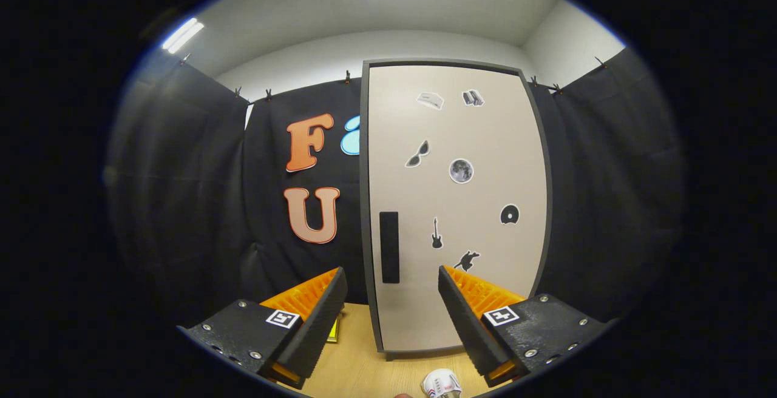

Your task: Open the shoe cabinet door, grab the shoes and put them into the shoe cabinet, then close the shoe cabinet door.

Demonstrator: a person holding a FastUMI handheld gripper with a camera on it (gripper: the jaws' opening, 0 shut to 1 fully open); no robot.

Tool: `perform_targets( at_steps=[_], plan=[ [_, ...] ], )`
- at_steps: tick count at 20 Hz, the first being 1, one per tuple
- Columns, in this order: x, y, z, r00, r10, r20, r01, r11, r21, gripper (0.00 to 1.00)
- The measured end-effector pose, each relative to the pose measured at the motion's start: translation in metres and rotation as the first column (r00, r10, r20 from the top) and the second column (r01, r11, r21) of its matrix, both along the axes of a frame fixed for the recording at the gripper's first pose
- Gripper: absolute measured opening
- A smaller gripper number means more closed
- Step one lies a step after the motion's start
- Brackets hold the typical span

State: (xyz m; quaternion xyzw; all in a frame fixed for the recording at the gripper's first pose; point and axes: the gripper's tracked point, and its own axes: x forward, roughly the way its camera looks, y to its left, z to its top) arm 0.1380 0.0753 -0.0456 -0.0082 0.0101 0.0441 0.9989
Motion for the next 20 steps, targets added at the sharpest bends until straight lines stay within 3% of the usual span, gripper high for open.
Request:
perform_targets(
  at_steps=[10,20],
  plan=[
    [0.094,0.020,-0.017,1.000,-0.030,0.000,0.030,1.000,-0.007,0.95],
    [0.142,0.018,-0.033,0.998,-0.056,-0.009,0.056,0.998,-0.035,0.95]
  ],
)
